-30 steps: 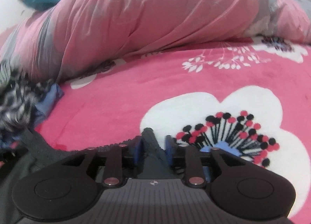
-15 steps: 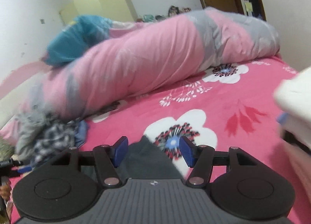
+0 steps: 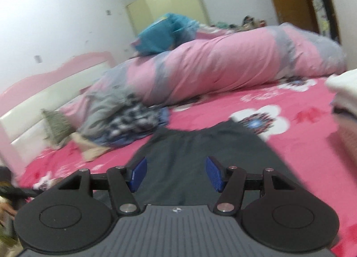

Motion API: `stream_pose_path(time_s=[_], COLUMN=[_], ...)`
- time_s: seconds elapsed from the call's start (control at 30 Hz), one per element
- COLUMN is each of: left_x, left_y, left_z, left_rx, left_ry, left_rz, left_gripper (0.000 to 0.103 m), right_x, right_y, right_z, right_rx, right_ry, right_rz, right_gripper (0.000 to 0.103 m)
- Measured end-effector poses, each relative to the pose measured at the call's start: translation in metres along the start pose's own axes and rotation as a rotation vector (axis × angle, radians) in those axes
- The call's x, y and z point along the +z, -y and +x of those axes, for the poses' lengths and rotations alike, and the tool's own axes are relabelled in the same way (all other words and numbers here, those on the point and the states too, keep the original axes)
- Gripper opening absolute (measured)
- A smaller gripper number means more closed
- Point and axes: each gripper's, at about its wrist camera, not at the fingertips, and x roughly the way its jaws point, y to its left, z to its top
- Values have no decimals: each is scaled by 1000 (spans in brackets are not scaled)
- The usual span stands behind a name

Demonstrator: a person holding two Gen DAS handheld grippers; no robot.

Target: Fold clothes

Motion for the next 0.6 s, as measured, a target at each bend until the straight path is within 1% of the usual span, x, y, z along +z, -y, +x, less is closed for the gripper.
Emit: stream_pose_path(time_s=[0.03,0.1,0.23,0.33,0.4,0.43,0.53,0.6], left_x=[-9,-22,-39,-46,-49,-50,-54,-58], left_y=[0,-5,-9,-10,-9,-10,-15,-19], left_z=[6,13,22,20,18,18,17,16], left_rx=[21,37,115,102,107,106,86,73], left_ry=[1,12,47,82,100,108,130,151], left_rz=[6,5,15,-5,-8,-17,-50,-89], left_gripper=[67,66,56,55,52,50,50,50], right_x=[-2,-8,-24,-39,-47,-51,-64,-76], right_y=[-8,-23,-51,-68,-77,-79,-85,-86], right_z=[3,11,27,41,50,54,65,74], right_rx=[23,59,117,117,116,118,124,127], right_ry=[-7,-20,-55,-89,-106,-114,-137,-152], right_rz=[4,16,46,46,55,68,116,152], right_gripper=[61,61,61,61,61,61,61,61])
